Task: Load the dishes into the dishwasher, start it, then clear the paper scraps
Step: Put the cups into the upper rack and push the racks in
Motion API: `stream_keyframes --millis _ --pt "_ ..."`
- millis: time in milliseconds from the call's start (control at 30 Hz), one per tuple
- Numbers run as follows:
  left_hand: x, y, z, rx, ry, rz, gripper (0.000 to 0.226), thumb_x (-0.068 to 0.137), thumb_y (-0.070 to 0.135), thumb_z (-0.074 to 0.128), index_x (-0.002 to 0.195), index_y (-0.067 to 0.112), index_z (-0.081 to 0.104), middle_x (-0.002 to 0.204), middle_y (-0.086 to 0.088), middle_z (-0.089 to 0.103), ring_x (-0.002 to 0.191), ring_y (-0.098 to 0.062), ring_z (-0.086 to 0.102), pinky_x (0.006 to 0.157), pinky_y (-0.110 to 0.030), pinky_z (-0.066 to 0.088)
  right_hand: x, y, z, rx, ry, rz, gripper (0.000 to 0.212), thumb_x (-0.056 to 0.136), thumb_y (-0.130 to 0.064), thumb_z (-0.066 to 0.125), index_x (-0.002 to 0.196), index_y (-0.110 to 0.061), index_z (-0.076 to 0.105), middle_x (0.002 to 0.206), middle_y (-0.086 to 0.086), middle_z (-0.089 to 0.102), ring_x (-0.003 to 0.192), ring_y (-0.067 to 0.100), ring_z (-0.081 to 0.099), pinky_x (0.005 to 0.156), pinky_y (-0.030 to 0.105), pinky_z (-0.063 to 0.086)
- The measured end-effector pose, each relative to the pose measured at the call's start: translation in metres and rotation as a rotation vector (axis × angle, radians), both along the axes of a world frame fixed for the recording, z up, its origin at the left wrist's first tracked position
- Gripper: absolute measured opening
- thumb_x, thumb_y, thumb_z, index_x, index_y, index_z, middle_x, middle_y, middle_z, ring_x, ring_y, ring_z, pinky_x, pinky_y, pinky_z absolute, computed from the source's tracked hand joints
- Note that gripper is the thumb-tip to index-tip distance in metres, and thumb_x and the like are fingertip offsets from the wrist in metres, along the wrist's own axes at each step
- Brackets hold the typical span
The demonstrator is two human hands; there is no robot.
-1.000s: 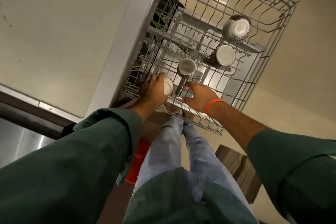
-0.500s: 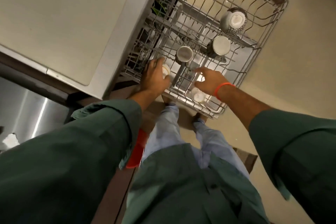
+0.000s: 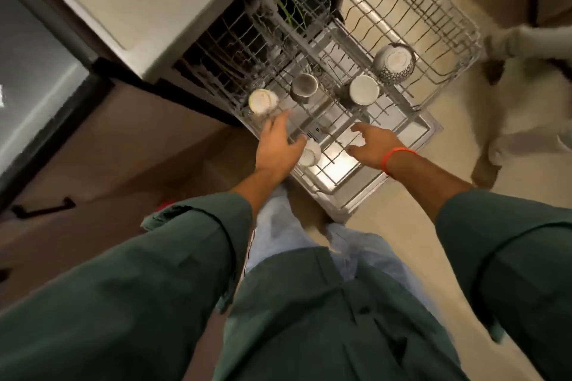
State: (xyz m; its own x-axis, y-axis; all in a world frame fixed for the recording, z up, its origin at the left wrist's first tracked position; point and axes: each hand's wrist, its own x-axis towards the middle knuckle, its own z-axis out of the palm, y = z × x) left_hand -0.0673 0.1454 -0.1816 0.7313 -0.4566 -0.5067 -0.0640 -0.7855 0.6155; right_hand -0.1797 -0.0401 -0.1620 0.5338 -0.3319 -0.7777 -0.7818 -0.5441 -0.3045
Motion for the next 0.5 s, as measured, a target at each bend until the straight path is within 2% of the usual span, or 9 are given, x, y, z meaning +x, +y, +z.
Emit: stream_keyframes --millis 100,200,333,400,500 --pt "-0.038 0.000 0.003 -0.035 0.056 0.155 0.064 0.091 0.027 0.067 0.149 0.019 0.042 0.149 -0.010 0.044 0.134 -0.024 0.045 0.105 -0.023 0.032 -0.019 -0.018 0.004 -0.004 0.028 0.062 0.062 0.093 -0.035 0.062 0.149 -0.020 0.040 0.147 0.013 0.050 0.134 0.034 0.047 0.108 0.038 0.040" --pt "-0.070 0.001 0.011 -0.087 0.112 0.285 0.064 0.089 0.026 0.068 0.148 0.019 0.044 0.144 -0.008 0.047 0.129 -0.022 0.049 0.109 -0.030 0.039 -0.033 -0.032 0.010 -0.024 0.064 0.106 0.062 0.092 -0.035 0.063 0.148 -0.020 0.041 0.145 0.014 0.051 0.133 0.036 0.047 0.108 0.039 0.041" --pt "-0.097 0.009 0.017 -0.136 0.181 0.425 0.055 0.091 0.022 0.068 0.143 0.019 0.049 0.137 -0.002 0.053 0.122 -0.014 0.053 0.101 -0.028 0.046 -0.035 -0.039 0.016 -0.024 0.050 0.107 0.059 0.092 -0.031 0.064 0.146 -0.020 0.044 0.141 0.015 0.054 0.128 0.035 0.051 0.105 0.038 0.042" --pt "-0.104 0.012 0.015 -0.157 0.209 0.454 0.058 0.091 0.026 0.069 0.145 0.021 0.047 0.139 -0.001 0.052 0.120 -0.013 0.055 0.104 -0.033 0.049 -0.033 -0.041 0.017 -0.009 0.038 0.088 0.058 0.092 -0.030 0.064 0.146 -0.021 0.045 0.139 0.016 0.055 0.126 0.035 0.052 0.103 0.036 0.042" --pt "-0.103 0.012 0.017 -0.166 0.218 0.483 0.052 0.092 0.023 0.070 0.139 0.023 0.049 0.134 0.001 0.055 0.116 -0.013 0.058 0.102 -0.037 0.052 -0.027 -0.042 0.019 0.004 0.016 0.098 0.058 0.094 -0.030 0.063 0.147 -0.021 0.043 0.141 0.016 0.053 0.128 0.034 0.051 0.105 0.036 0.040"
